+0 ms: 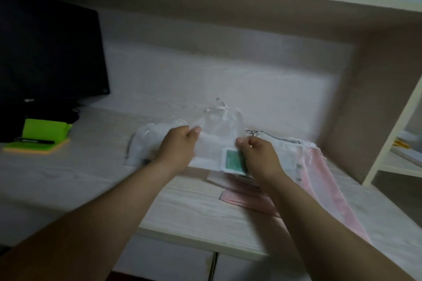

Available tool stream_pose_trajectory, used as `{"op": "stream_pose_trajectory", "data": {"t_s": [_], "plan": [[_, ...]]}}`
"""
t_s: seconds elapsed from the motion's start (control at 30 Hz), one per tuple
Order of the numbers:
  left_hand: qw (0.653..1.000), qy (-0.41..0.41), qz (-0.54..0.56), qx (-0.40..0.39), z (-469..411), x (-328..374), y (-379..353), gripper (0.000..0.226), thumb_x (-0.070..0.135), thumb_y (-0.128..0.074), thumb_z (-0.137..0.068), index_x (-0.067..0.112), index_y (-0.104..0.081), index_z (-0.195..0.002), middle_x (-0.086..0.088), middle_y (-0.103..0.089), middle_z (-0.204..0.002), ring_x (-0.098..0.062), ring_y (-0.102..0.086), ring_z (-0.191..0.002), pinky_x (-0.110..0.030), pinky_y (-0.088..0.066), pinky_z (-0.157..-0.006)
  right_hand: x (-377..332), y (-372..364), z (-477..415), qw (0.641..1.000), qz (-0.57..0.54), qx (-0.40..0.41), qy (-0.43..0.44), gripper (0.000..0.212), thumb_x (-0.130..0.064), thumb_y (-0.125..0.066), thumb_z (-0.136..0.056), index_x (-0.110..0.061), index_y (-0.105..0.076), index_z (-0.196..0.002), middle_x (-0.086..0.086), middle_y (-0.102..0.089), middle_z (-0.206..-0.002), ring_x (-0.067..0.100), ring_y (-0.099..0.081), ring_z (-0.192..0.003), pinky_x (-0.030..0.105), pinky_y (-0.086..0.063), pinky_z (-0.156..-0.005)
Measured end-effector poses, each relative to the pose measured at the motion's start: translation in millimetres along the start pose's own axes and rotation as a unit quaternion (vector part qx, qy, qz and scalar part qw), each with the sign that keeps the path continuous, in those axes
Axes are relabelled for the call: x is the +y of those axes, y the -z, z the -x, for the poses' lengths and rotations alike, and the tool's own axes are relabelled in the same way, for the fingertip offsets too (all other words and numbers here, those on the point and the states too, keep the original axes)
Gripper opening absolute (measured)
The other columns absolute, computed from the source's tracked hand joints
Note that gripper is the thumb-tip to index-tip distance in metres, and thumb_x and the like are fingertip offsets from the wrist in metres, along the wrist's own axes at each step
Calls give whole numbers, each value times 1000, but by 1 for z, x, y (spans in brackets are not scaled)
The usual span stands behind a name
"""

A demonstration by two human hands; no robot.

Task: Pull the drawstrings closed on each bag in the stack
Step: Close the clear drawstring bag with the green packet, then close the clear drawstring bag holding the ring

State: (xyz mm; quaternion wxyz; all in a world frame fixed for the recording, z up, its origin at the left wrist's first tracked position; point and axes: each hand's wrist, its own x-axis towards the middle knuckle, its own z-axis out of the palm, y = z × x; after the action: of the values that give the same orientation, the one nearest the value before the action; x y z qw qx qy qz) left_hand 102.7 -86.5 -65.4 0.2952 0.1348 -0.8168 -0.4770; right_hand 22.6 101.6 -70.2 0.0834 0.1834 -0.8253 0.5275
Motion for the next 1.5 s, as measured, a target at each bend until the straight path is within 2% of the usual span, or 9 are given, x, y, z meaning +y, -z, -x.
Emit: {"op": "stream_pose_trajectory", "data": {"t_s": [0.23, 0.37, 0.47, 0.6, 0.77, 0.87, 0.97, 1.3, 1.5], "plan": [[989, 41, -76, 117, -51, -33, 68, 46, 43, -57, -100, -3, -64, -93, -20, -68, -90, -34, -64, -81, -37, -49, -71, -45, -85, -43, 997, -15, -70, -11, 39, -34, -60, -103, -3, -69, -80, 12, -64, -71, 30, -63, -72, 41, -51, -71], [948, -59, -258, 179, -57, -48, 72, 33, 34, -61, -97, 21, -54, -127, -7, -54, -129, -31, -53, -118, -43, -45, -99, -38, -120, -56, 991, 124, -48, -21, 35, -38, -57, -102, -11, -60, -125, 13, -67, -117, 36, -64, -113, 37, -46, -86], [926, -167, -334, 59, -62, -64, 59, 34, 33, -56, -100, 24, -59, -133, -1, -53, -141, -26, -48, -130, -39, -35, -109, -31, -141, -50, 981, 184, -10, 59, 39, -32, -56, -100, -25, -48, -138, 11, -56, -130, 34, -61, -115, 40, -48, -89], [908, -79, -389, -136, -59, -85, 48, 61, 50, -37, -106, 32, -22, -162, 2, -12, -172, -18, -6, -158, -42, -6, -127, -21, -162, -46, 946, 290, -89, 116, 42, -36, -46, -105, -33, -48, -147, 9, -52, -141, 35, -51, -128, 47, -42, -103], [900, -47, -415, -123, -53, -80, 45, 63, 54, -32, -105, 34, -18, -163, 2, -6, -173, -18, 2, -159, -52, 4, -126, -25, -153, -39, 942, 295, -111, 118, 48, -39, -42, -107, -32, -41, -154, 8, -48, -150, 34, -46, -135, 48, -38, -108], [908, -109, -404, -28, -46, -60, 34, 53, 45, -43, -103, 28, -38, -153, 1, -25, -167, -21, -13, -156, -51, -4, -127, -31, -128, -44, 957, 255, -75, 118, 45, -38, -47, -105, -27, -48, -149, 9, -52, -146, 33, -52, -131, 48, -43, -108], [933, -145, -328, 8, -39, -31, 10, 40, 40, -50, -101, 24, -54, -137, 0, -47, -147, -23, -40, -138, -42, -29, -117, -25, -88, -53, 970, 220, -46, 90, 41, -36, -50, -104, -20, -55, -141, 11, -57, -141, 32, -58, -126, 46, -46, -106], [970, -54, -147, -186, -35, 17, -111, 56, 37, -55, -100, 19, -41, -152, -6, -49, -154, -29, -52, -134, -37, -45, -107, 58, 53, -52, 964, 234, 54, -113, 45, -39, -44, -74, -10, -68, -97, 12, -72, -102, 34, -67, -101, 34, -52, -86], [954, 32, -121, -272, -60, 25, -154, 71, 40, -64, -97, 16, -33, -156, -11, -48, -151, -29, -53, -129, -38, -45, -107, 89, 83, -59, 955, 198, 74, -208, 50, -30, -47, -78, -7, -65, -118, 18, -67, -120, 36, -64, -112, 36, -54, -93]]}}
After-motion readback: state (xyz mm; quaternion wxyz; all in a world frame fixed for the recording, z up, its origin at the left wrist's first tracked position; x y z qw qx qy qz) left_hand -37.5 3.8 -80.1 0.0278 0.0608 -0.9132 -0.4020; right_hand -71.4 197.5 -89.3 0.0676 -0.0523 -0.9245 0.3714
